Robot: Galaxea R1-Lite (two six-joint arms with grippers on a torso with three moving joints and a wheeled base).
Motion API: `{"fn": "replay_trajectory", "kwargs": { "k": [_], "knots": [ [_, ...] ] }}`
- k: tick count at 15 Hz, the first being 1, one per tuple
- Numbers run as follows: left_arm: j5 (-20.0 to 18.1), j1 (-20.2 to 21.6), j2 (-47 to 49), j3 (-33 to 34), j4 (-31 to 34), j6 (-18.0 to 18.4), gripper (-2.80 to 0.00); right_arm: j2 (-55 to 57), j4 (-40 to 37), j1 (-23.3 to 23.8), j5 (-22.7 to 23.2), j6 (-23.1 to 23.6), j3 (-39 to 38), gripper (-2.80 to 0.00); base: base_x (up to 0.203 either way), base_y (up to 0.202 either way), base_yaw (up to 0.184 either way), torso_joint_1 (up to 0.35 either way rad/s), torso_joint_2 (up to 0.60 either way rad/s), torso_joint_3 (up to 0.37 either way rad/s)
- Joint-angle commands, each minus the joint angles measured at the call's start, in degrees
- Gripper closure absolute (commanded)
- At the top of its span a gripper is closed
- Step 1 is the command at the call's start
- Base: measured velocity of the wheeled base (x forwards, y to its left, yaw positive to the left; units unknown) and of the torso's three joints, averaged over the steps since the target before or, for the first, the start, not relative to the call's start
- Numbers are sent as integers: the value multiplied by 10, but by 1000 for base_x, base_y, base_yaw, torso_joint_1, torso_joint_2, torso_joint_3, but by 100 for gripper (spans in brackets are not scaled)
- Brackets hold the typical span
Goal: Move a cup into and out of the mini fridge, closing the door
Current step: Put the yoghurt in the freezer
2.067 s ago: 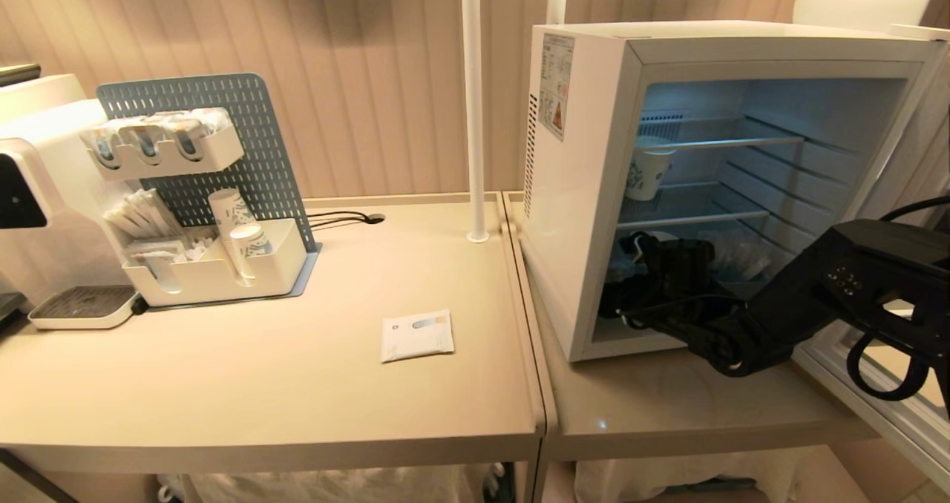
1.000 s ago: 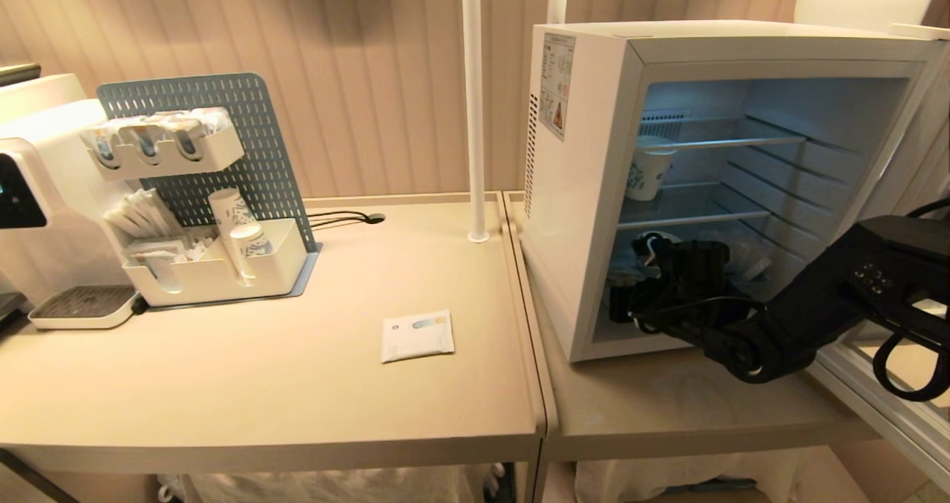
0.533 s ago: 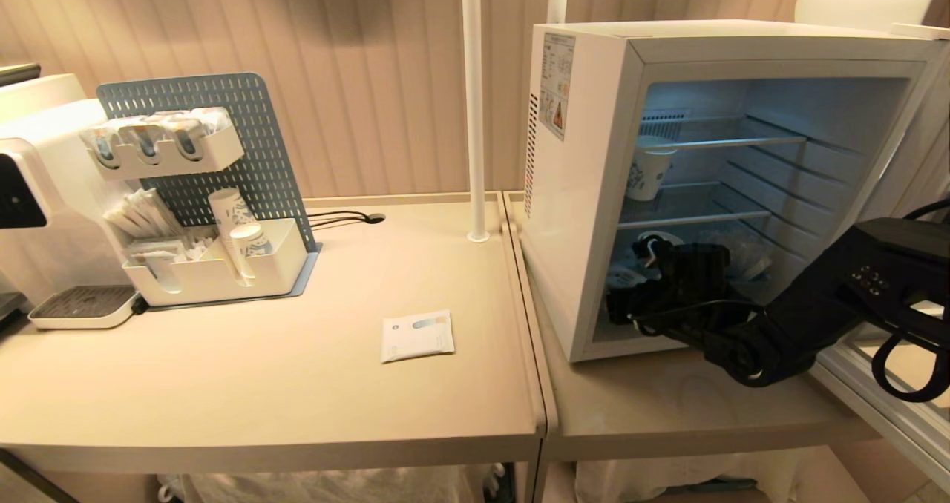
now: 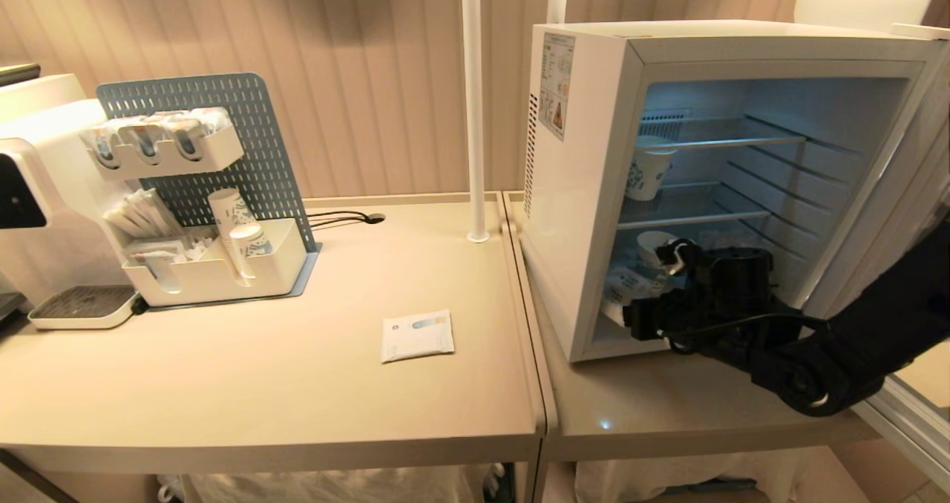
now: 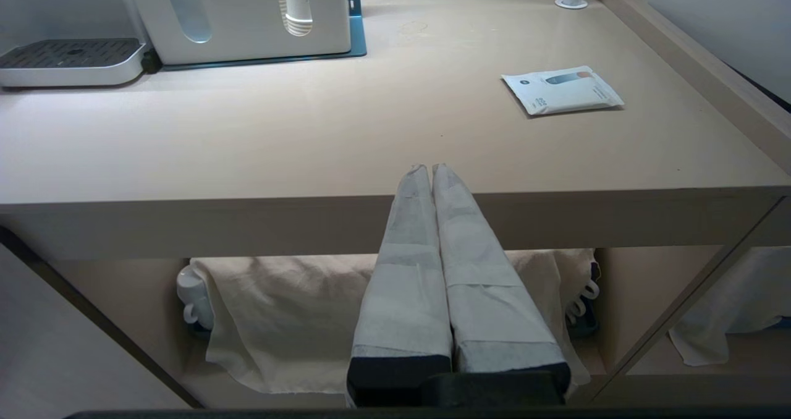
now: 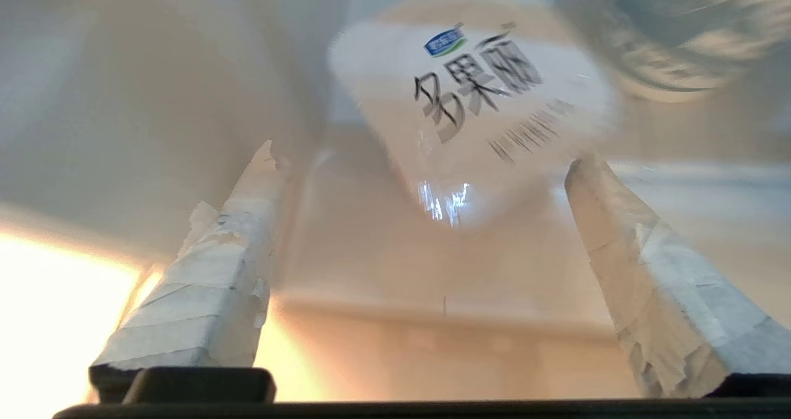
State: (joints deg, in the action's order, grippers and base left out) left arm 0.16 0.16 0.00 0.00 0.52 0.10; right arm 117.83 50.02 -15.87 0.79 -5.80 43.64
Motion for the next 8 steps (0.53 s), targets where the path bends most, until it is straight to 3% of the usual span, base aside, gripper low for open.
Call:
{"fn": "replay_trajectory", "kwargs": {
  "k": [1, 7, 8],
  "knots": [
    [0, 0, 1, 1, 0, 0, 0, -66, 2, -1, 0, 0, -38, -280, 0, 0, 0, 0, 0, 0],
    [0, 0, 1, 1, 0, 0, 0, -202, 19, -1, 0, 0, -168, -280, 0, 0, 0, 0, 0, 0],
    [0, 0, 1, 1, 0, 0, 0, -242, 18, 0, -1, 0, -187, -167, 0, 0, 0, 0, 0, 0]
  ]
}}
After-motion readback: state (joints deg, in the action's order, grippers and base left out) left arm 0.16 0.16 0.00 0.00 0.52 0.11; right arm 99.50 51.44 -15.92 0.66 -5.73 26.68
